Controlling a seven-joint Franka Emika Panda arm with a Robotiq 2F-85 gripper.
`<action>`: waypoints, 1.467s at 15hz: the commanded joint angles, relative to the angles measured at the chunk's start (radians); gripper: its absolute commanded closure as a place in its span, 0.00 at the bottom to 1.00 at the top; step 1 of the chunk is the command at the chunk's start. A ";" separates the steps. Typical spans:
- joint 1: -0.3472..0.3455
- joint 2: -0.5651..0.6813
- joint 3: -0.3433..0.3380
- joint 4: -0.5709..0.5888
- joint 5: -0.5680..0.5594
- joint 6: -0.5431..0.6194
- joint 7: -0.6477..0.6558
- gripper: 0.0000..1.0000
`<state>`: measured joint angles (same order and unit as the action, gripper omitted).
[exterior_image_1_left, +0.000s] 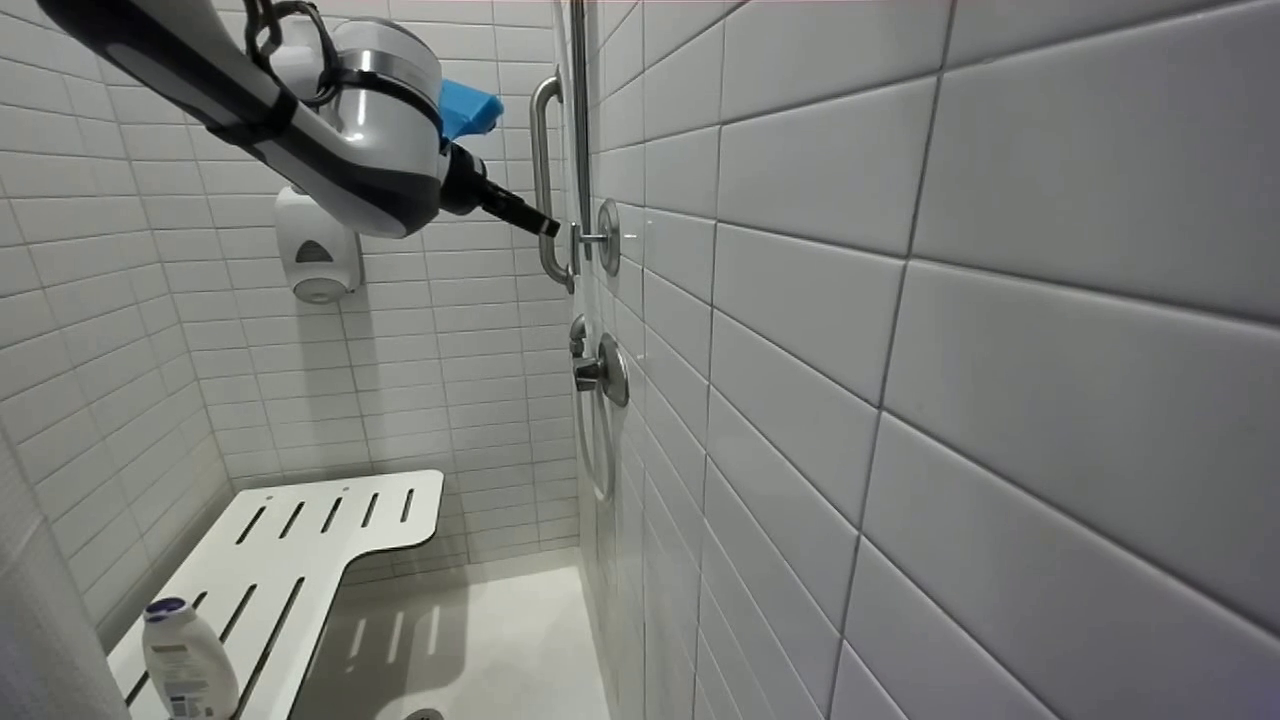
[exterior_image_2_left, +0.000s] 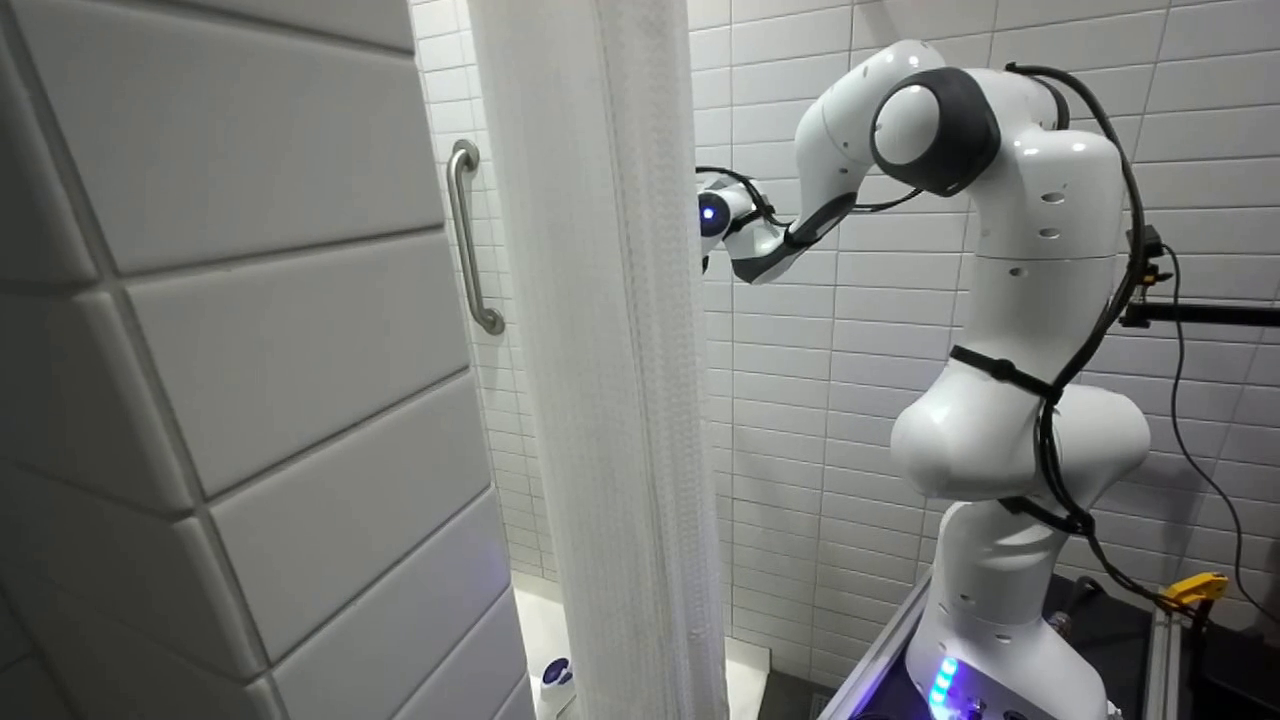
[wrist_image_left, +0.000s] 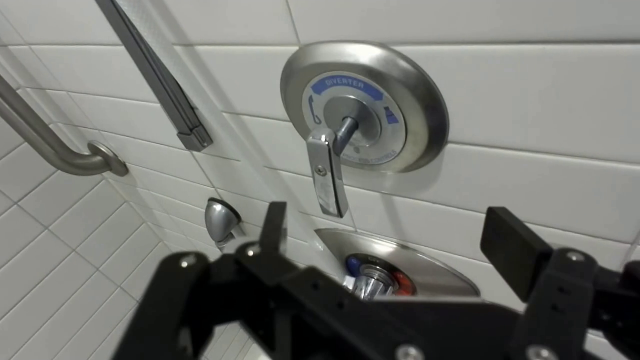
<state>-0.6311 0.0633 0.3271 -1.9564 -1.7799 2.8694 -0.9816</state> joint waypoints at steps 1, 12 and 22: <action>0.198 -0.002 -0.201 -0.001 0.005 0.006 0.007 0.00; 0.406 0.034 -0.412 0.020 0.001 0.000 -0.007 0.00; 0.416 0.128 -0.452 0.090 -0.057 0.062 -0.042 0.00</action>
<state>-0.2366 0.1628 -0.1017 -1.9147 -1.7974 2.9070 -1.0095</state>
